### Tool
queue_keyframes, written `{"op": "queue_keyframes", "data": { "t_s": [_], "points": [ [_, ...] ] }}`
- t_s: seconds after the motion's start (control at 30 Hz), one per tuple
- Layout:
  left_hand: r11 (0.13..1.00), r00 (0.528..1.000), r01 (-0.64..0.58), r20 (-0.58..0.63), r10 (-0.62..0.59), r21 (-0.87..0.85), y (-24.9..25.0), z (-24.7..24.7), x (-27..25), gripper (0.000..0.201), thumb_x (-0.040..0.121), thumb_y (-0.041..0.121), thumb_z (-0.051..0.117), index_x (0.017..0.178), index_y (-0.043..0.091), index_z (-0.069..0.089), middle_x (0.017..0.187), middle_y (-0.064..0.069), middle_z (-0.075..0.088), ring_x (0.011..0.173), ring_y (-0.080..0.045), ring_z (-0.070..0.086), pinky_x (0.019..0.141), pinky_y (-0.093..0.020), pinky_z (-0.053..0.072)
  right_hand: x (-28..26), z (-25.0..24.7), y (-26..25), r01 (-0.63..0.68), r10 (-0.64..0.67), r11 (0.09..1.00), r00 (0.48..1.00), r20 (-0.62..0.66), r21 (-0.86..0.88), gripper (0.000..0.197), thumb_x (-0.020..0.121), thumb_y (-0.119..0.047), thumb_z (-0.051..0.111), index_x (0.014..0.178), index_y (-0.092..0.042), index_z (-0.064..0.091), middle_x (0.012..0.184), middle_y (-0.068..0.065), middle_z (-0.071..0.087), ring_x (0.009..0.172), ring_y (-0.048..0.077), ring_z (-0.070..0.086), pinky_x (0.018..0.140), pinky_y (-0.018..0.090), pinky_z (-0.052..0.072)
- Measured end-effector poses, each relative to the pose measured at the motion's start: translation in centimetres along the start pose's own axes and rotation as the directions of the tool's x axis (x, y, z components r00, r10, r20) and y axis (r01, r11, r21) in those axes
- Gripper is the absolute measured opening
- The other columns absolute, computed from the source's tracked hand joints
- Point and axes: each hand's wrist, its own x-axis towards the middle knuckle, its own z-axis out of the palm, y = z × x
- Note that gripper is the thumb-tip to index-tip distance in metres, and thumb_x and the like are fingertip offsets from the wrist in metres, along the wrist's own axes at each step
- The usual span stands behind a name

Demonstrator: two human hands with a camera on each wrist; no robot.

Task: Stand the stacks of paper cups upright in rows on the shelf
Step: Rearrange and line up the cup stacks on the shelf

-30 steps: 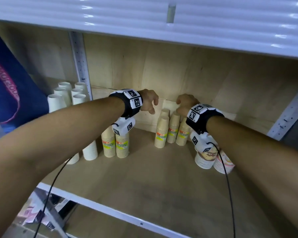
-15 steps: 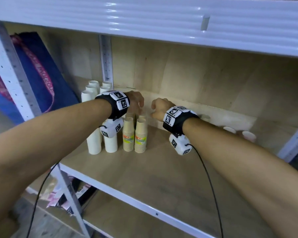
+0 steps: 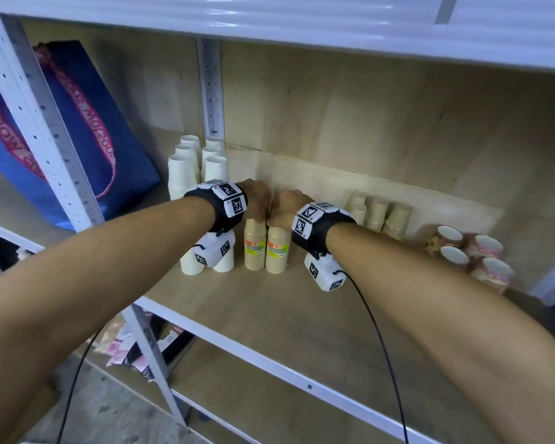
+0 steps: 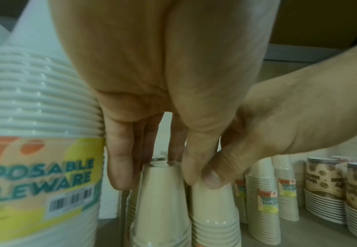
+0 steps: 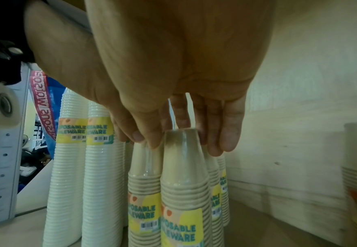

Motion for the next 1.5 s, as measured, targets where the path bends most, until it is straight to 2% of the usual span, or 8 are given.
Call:
{"op": "queue_keyframes", "data": {
  "t_s": [0.27, 0.53, 0.73, 0.9, 1.07, 1.17, 1.33, 1.5],
  "points": [
    [0.997, 1.0, 0.003, -0.028, -0.005, -0.074, 0.1, 1.1, 0.2, 0.03, 0.088, 0.011, 0.067, 0.117, 0.001, 0.067, 0.112, -0.012, 0.066, 0.1, -0.024, 0.063, 0.072, -0.028, 0.043, 0.3, 1.0, 0.1, -0.012, 0.012, 1.0, 1.0, 0.024, -0.003, 0.034, 0.076, -0.024, 0.073, 0.106, -0.008, 0.066, 0.101, 0.012, 0.069, 0.088, 0.03, 0.067, 0.066, 0.029, 0.047],
    [0.999, 0.998, -0.045, -0.037, 0.044, -0.026, 1.0, 0.4, -0.1, 0.033, 0.09, 0.011, 0.067, 0.122, 0.004, 0.065, 0.121, -0.013, 0.065, 0.109, -0.027, 0.062, 0.08, -0.031, 0.049, -0.2, 0.1, 1.5, -0.052, 0.051, 0.998, 0.997, 0.049, 0.017, 0.036, 0.08, -0.023, 0.076, 0.109, -0.006, 0.064, 0.101, 0.009, 0.064, 0.096, 0.026, 0.064, 0.073, 0.029, 0.046],
    [0.993, 0.996, -0.09, -0.033, 0.087, -0.082, 3.7, -1.4, -0.1, 0.035, 0.086, 0.014, 0.072, 0.119, 0.006, 0.065, 0.12, -0.009, 0.063, 0.101, -0.025, 0.063, 0.07, -0.029, 0.048, -2.8, -1.3, 4.7, -0.076, 0.078, 0.996, 0.996, -0.05, 0.054, 0.047, 0.081, -0.024, 0.075, 0.123, -0.008, 0.059, 0.126, 0.014, 0.059, 0.116, 0.032, 0.057, 0.087, 0.031, 0.045],
    [0.976, 0.99, -0.143, -0.009, 0.144, -0.165, 6.9, -2.8, 0.3, 0.028, 0.083, 0.015, 0.076, 0.11, 0.014, 0.066, 0.086, 0.001, 0.064, 0.064, -0.015, 0.062, 0.051, -0.023, 0.048, -5.1, -3.5, 7.4, -0.147, 0.147, 0.989, 0.989, -0.015, 0.036, 0.049, 0.079, -0.024, 0.078, 0.122, -0.008, 0.061, 0.124, 0.014, 0.061, 0.114, 0.032, 0.059, 0.077, 0.028, 0.042],
    [0.958, 0.979, -0.202, -0.015, 0.203, -0.202, 10.9, -3.2, 1.3, 0.031, 0.082, 0.013, 0.078, 0.11, 0.011, 0.068, 0.098, -0.006, 0.066, 0.071, -0.024, 0.068, 0.072, -0.038, 0.062, -7.2, -5.7, 10.5, -0.228, 0.229, 0.973, 0.973, 0.031, -0.027, 0.049, 0.074, -0.029, 0.079, 0.114, -0.006, 0.061, 0.105, 0.007, 0.064, 0.092, 0.024, 0.064, 0.073, 0.029, 0.05],
    [0.953, 0.964, -0.262, -0.084, 0.252, -0.153, 13.2, -3.3, 1.8, 0.026, 0.083, 0.015, 0.076, 0.107, 0.012, 0.067, 0.083, 0.002, 0.061, 0.062, -0.012, 0.058, 0.059, -0.025, 0.053, -8.6, -6.4, 12.6, -0.268, 0.269, 0.962, 0.963, 0.022, -0.043, 0.035, 0.075, -0.029, 0.079, 0.097, -0.006, 0.063, 0.087, 0.006, 0.062, 0.081, 0.023, 0.062, 0.059, 0.025, 0.045],
    [0.932, 0.941, -0.334, -0.109, 0.321, -0.14, 16.2, -3.5, 3.0, 0.028, 0.084, 0.015, 0.075, 0.111, 0.014, 0.069, 0.104, -0.002, 0.064, 0.071, -0.014, 0.062, 0.059, -0.025, 0.05, -9.8, -6.6, 15.7, -0.354, 0.352, 0.935, 0.935, -0.054, -0.03, 0.031, 0.079, -0.024, 0.075, 0.1, -0.006, 0.063, 0.09, 0.007, 0.059, 0.08, 0.022, 0.057, 0.062, 0.027, 0.041],
    [0.918, 0.916, -0.386, -0.155, 0.371, -0.086, 18.3, -3.5, 4.7, 0.032, 0.083, 0.02, 0.076, 0.114, 0.015, 0.069, 0.116, -0.003, 0.064, 0.103, -0.023, 0.061, 0.083, -0.03, 0.052, -10.6, -6.4, 18.4, -0.384, 0.386, 0.922, 0.914, -0.122, 0.039, 0.034, 0.083, -0.024, 0.073, 0.112, -0.01, 0.065, 0.106, 0.012, 0.062, 0.091, 0.025, 0.058, 0.07, 0.028, 0.04]
  ]
}}
